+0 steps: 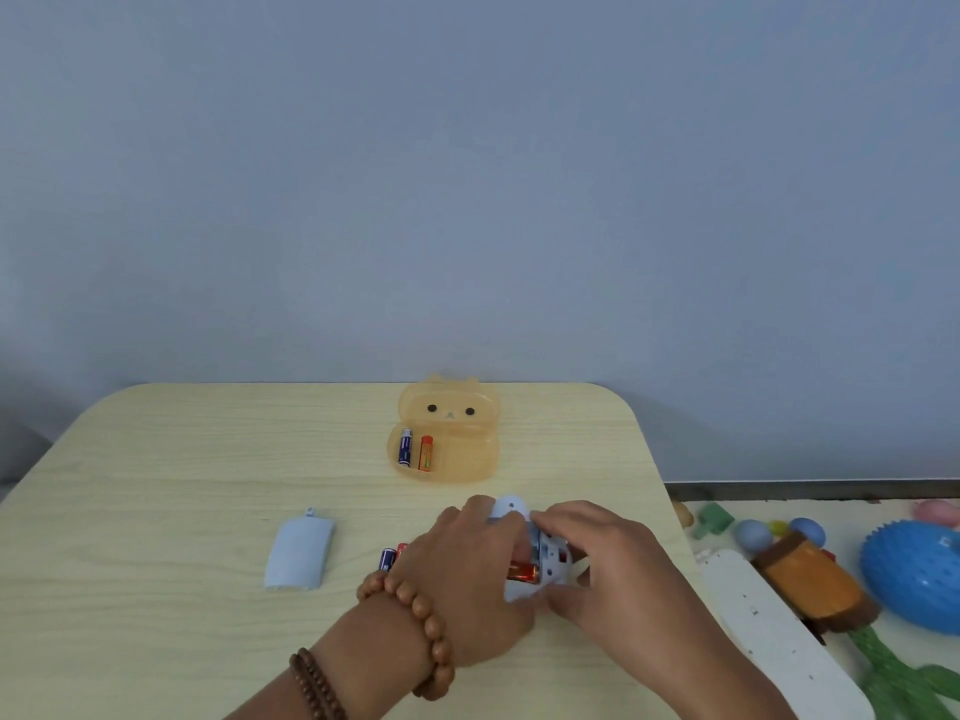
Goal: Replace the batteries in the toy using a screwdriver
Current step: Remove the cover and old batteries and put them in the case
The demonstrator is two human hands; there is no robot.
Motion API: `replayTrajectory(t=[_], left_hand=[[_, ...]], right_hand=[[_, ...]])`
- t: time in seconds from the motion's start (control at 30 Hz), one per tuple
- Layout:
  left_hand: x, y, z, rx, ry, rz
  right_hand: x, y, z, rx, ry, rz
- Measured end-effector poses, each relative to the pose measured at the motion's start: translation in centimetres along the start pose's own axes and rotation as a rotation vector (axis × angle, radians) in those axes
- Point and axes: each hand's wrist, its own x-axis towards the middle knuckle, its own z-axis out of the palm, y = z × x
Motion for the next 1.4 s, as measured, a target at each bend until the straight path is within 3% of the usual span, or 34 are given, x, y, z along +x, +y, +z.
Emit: replayTrajectory(t=[0.13,0.3,0.57,0.77,1.23,1.4], left_hand=[[0.3,-0.9,-0.2,-0.136,0.099,0.006],[1.2,-1.5,-1.6,-0.242,0.404,0.048],[4.6,-6.6,-4.5,-0.118,0.594,-0.127],[6.9,-9.8,-4.0,0.075,0.508,-0.225],[8.0,-10.4,-2.4,0.106,0.52,-0.211],[7.1,-10.1,-4.4,0.018,0.554,-0.178]], right_hand=[[0.0,0.1,0.0,-0.003,-0.004,-0.006],[0.1,0.2,0.2,0.028,0.001,0.005],[0.4,0.5,0.6,0.042,0.003,-0.017],[0.8,0.8,0.8,0.045,-0.006,-0.012],[0.8,0.8,0.8,0.066,-0.021,-0.008],[0.6,0.7,0.9,0.074,0.001,-0.006]])
